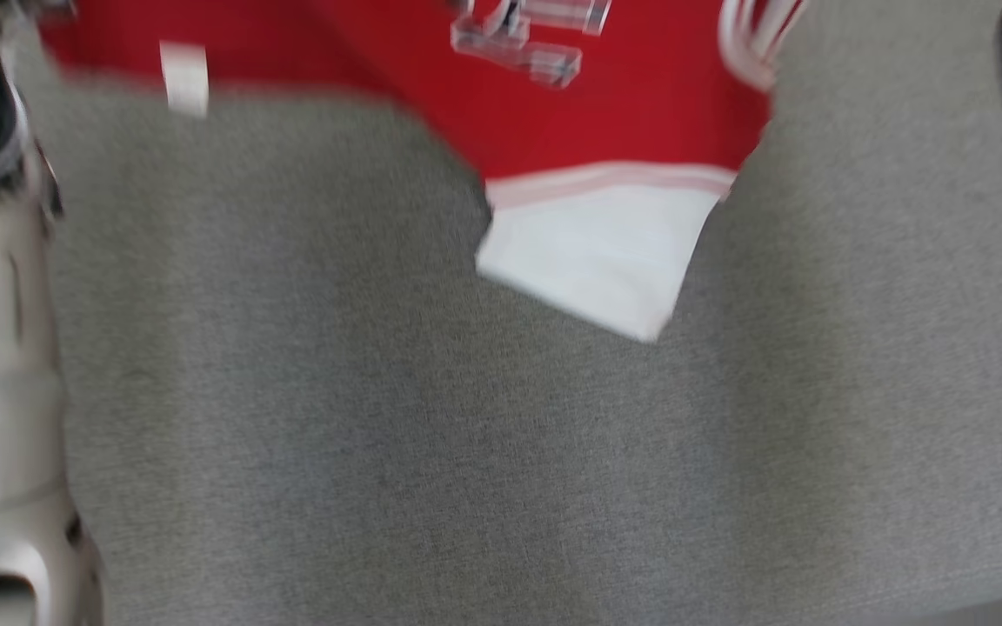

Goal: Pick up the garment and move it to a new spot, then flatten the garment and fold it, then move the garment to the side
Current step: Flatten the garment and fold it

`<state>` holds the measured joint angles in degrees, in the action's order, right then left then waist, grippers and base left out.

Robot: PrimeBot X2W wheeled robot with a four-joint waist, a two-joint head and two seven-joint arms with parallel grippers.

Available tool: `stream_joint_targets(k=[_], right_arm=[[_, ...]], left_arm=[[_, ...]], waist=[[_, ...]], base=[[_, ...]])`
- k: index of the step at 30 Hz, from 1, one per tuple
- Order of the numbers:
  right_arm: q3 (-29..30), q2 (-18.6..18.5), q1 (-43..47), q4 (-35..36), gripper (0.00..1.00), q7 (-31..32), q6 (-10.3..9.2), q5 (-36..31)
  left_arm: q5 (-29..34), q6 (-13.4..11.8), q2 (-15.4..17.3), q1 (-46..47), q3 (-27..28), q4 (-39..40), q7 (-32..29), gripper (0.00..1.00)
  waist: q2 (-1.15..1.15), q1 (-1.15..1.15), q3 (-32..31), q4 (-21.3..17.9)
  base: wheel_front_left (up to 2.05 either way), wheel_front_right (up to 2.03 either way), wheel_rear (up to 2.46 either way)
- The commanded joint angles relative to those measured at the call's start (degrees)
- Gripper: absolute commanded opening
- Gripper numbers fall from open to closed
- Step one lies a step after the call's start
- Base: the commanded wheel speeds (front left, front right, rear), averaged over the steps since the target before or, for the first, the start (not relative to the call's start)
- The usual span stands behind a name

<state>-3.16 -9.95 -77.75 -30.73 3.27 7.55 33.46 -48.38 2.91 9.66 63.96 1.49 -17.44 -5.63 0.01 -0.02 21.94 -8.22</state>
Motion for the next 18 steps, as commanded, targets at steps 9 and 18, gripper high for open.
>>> stream_joint_targets(k=[9, 18], right_arm=[[4.5, 1.4, -19.9, -5.6, 0.0, -12.1, -0.11, -1.9], [3.7, -0.2, -30.3, -4.6, 0.0, -18.3, -0.11, -2.8]], left_arm=[[3.0, 2.1, 1.5, 17.6, 0.6, -5.5, 8.8, 0.0], [3.0, 4.1, 2.4, 27.1, -0.3, -7.8, 16.0, 0.0]], waist=[[-0.01, 0.02, 15.1, -0.9], [-0.01, 0.02, 19.2, -0.7]], base=[[0.0, 0.0, 0.0], [0.0, 0.0, 0.0]])
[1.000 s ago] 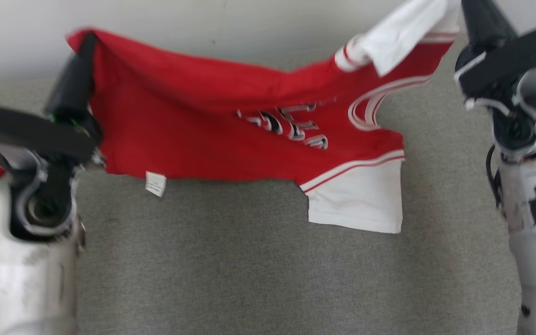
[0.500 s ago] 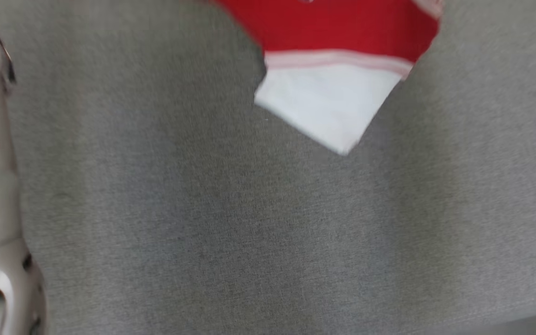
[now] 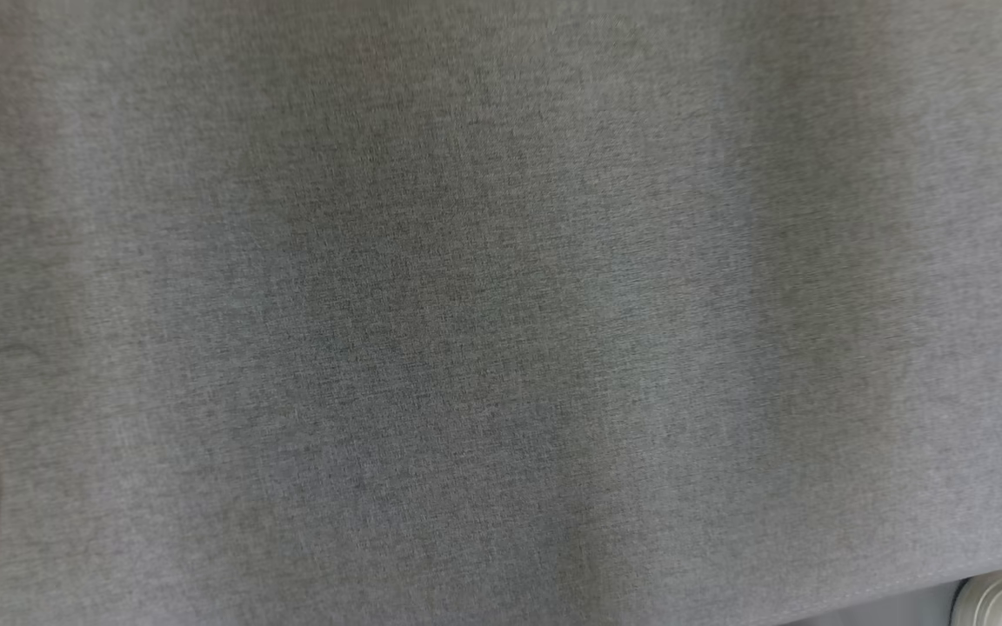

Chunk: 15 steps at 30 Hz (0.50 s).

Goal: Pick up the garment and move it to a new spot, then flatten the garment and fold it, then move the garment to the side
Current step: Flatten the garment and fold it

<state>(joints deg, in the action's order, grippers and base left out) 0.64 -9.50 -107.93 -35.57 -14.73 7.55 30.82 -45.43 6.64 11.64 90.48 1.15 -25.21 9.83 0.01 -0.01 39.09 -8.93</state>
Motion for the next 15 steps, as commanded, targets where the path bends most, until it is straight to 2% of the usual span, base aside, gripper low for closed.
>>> stream_joint_targets(k=[1, 7, 15], right_arm=[[-0.3, -0.8, -0.1, 0.6, 0.0, -0.4, -0.11, 0.2], [-3.1, -3.2, 5.9, 1.6, 0.0, -0.5, -0.11, 2.5], [-13.8, -8.1, 23.3, 7.8, 0.0, 2.8, -0.11, 14.2]], left_arm=[[-0.2, 0.4, 0.5, 0.5, -0.2, -0.1, 1.1, 0.0], [-2.1, 0.8, 1.6, -5.3, -2.8, -0.6, 3.6, 0.0], [-8.4, 0.8, 5.3, -19.1, -9.5, 2.4, 4.5, 0.0]], waist=[[-0.01, 0.01, 2.5, 0.1], [-0.01, 0.01, 4.2, 0.6], [-0.01, 0.01, -0.3, 1.4]], base=[[0.0, 0.0, 0.0], [0.0, 0.0, 0.0], [0.0, 0.0, 0.0]])
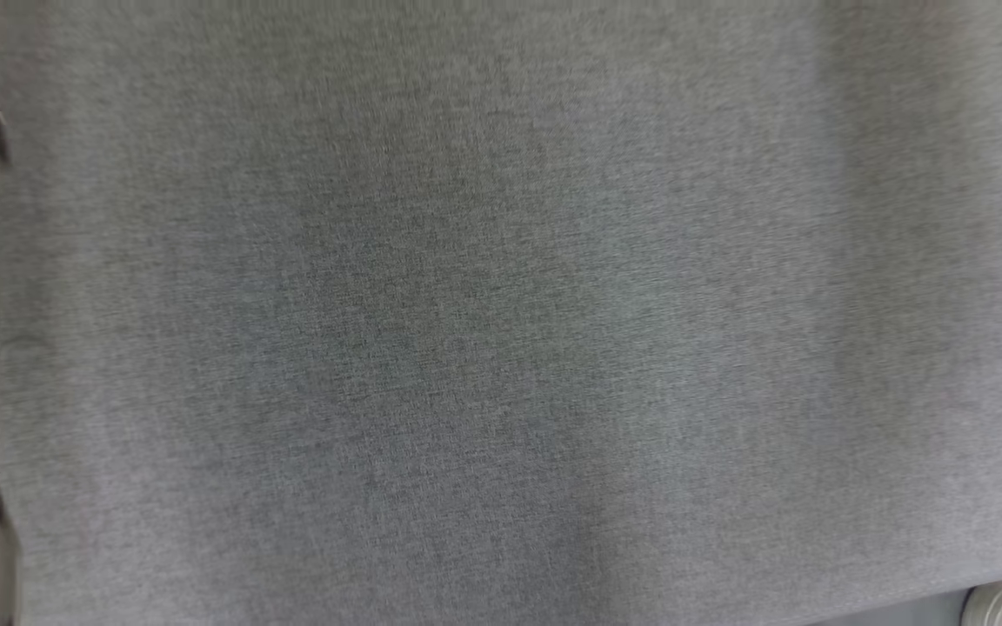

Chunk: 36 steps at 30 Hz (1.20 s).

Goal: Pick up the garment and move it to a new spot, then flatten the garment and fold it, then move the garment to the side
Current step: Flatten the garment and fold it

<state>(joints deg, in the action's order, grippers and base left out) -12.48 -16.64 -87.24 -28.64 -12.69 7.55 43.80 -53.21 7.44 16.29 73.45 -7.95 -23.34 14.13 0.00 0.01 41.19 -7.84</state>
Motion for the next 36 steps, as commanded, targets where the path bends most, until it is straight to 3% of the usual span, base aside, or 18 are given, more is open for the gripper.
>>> stream_joint_targets(k=[1, 6, 7, 11, 15, 22, 24, 29, 36], right_arm=[[-1.4, -1.9, 5.3, 2.4, 0.0, 1.3, -0.11, 2.6], [-1.1, -5.4, 20.2, 9.4, 0.0, 7.5, -0.11, 9.1], [-1.1, -5.4, 20.2, 9.4, 0.0, 7.5, -0.11, 9.1], [1.0, -8.0, 33.8, 14.9, 0.0, 14.2, -0.11, 10.3], [5.4, -8.4, 47.3, 19.9, 0.0, 21.3, -0.11, 8.9], [14.5, -2.2, 67.1, 28.2, 0.0, 34.2, -0.11, 1.9], [18.5, 2.6, 73.1, 32.1, 0.0, 38.2, -0.11, -1.7], [24.5, 10.1, 80.1, 38.2, 0.0, 43.8, -0.11, -7.7], [28.2, 13.6, 87.9, 43.6, 0.0, 52.5, -0.11, -9.9]], left_arm=[[-1.6, 0.0, 1.1, -4.2, -1.4, 1.1, 0.3, 0.0], [-7.0, 0.0, 2.1, -15.4, -5.1, 4.0, 0.3, 0.0], [-7.0, 0.0, 2.1, -15.4, -5.1, 4.0, 0.3, 0.0], [-10.5, 0.0, 2.5, -24.4, -8.4, 4.6, -0.5, 0.0], [-13.0, 0.0, 2.3, -32.6, -11.2, 5.2, -0.4, 0.0], [-14.3, 0.0, 0.6, -45.3, -12.5, 4.9, 0.6, 0.0], [-14.2, 0.0, -0.5, -49.9, -12.2, 5.0, 1.0, 0.0], [-12.4, 0.0, -2.0, -55.8, -10.1, 5.9, 1.1, 0.0], [-6.2, -0.3, -3.2, -62.4, -8.3, 7.1, 1.1, 0.0]], waist=[[0.0, -0.01, -3.5, 0.4], [0.0, -0.01, -9.7, 1.1], [0.0, -0.01, -9.7, 1.1], [0.0, -0.01, -14.8, 1.8], [0.0, -0.01, -19.0, 2.2], [0.0, -0.01, -24.9, 2.2], [0.0, -0.01, -26.8, 2.4], [0.0, -0.01, -29.1, 3.1], [0.0, -0.01, -32.1, 3.8]], base=[[0.0, 0.0, 0.0], [0.0, 0.0, 0.0], [0.0, 0.0, 0.0], [0.0, 0.0, 0.0], [0.0, 0.0, 0.0], [0.0, 0.0, 0.0], [0.0, 0.0, 0.0], [0.0, 0.0, 0.0], [0.0, 0.0, 0.0]])
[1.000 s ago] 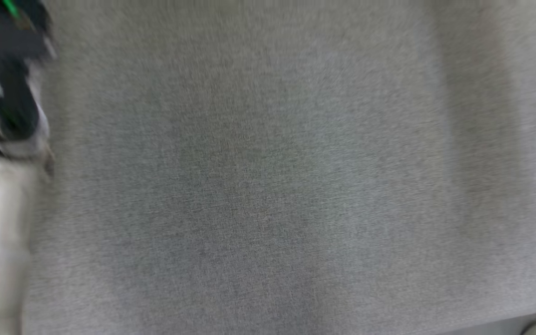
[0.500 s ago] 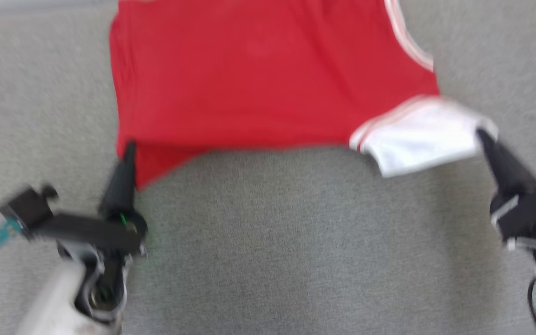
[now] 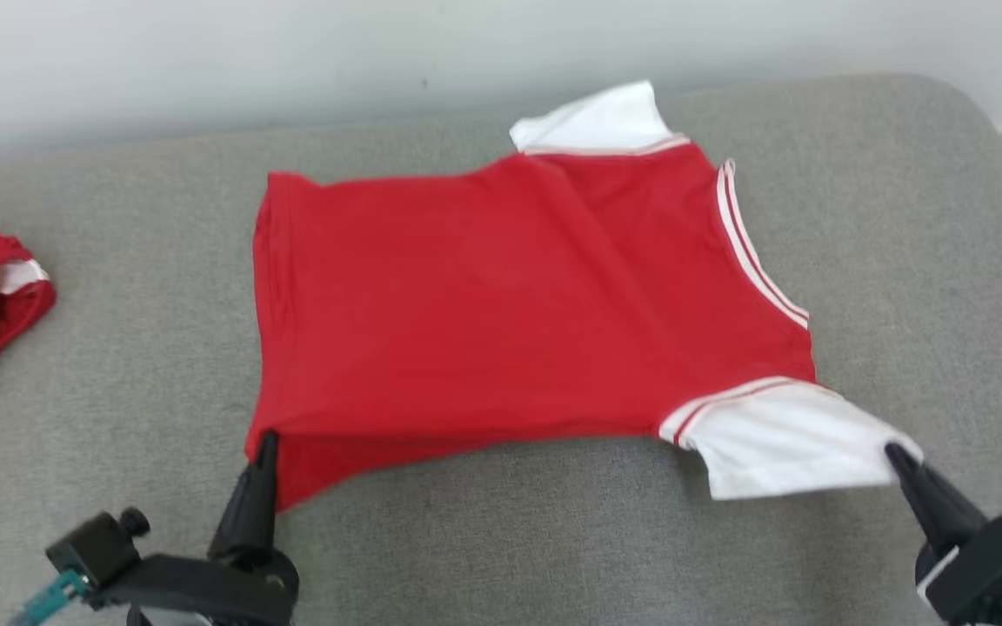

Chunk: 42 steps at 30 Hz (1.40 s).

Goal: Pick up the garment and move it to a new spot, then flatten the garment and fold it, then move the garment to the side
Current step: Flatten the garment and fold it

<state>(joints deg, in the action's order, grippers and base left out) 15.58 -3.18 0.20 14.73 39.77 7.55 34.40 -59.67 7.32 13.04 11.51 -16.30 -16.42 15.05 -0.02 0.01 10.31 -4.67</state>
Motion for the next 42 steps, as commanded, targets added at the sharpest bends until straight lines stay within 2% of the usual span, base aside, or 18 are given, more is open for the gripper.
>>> stream_joint_targets(k=[1, 9, 20, 29, 37, 42], right_arm=[[0.4, 0.2, 1.6, 0.6, 0.0, 1.2, -0.11, -0.8], [0.9, 0.3, 9.0, 0.5, 0.0, 6.5, -0.11, 2.0], [1.8, 0.3, 15.1, 1.3, 0.0, 11.4, -0.11, 1.5], [1.5, 0.3, 10.7, 1.0, 0.0, 7.7, -0.11, 0.9], [0.0, 0.3, 3.5, -1.4, 0.0, 5.0, -0.11, -0.5], [-0.2, 0.3, -1.9, -3.5, 0.0, 1.0, -0.11, 1.0]], left_arm=[[1.3, -0.3, 0.0, -1.3, -0.1, 0.1, 0.1, 0.0], [5.2, -1.1, -1.4, -6.3, 1.7, -1.0, 0.1, 0.0], [9.5, -2.4, 0.2, -10.1, -0.9, -1.4, -0.4, 0.0], [9.3, -1.9, 0.5, -9.1, -1.8, 1.6, -0.9, 0.0], [9.7, -1.4, 0.4, -5.6, -2.8, 0.7, -1.8, 0.0], [9.3, -1.2, 0.0, -3.1, -3.3, -0.3, -2.2, 0.0]], waist=[[0.02, -0.01, -1.7, 0.7], [0.02, -0.01, -3.9, 0.5], [0.02, -0.01, -5.2, -0.1], [0.02, -0.01, -4.9, 0.6], [0.02, -0.01, -4.5, 1.7], [0.02, -0.01, -3.6, 2.0]], base=[[0.0, 0.0, 0.0], [0.0, 0.0, 0.0], [0.0, 0.0, 0.0], [0.0, 0.0, 0.0], [0.0, 0.0, 0.0], [0.0, 0.0, 0.0]])
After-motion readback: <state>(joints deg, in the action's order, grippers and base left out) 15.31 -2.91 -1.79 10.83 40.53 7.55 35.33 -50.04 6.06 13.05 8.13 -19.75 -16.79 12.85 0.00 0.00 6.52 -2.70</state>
